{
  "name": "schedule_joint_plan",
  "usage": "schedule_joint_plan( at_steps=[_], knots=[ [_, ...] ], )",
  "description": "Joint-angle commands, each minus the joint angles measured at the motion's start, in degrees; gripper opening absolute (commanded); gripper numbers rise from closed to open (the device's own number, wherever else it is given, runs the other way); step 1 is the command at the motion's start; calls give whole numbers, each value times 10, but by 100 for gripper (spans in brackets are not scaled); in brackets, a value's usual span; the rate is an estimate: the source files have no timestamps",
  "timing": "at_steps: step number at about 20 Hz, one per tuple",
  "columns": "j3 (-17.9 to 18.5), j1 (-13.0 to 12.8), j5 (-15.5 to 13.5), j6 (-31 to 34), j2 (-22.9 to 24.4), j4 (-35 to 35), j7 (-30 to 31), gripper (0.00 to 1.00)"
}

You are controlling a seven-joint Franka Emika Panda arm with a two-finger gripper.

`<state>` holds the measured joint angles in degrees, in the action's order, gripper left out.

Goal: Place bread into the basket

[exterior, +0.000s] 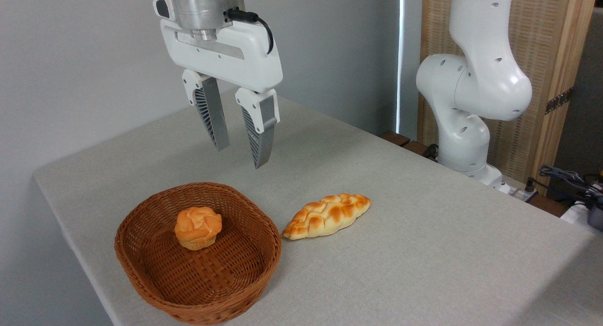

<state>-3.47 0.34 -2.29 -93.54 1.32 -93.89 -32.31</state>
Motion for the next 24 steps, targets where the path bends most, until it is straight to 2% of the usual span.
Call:
schedule_joint_plan(
  at_steps=[1,24],
  knots=[
    [14,-2,-10,-11,4,-5,7,100],
    [13,-5,-10,-9,6,-17,7,100]
  ],
)
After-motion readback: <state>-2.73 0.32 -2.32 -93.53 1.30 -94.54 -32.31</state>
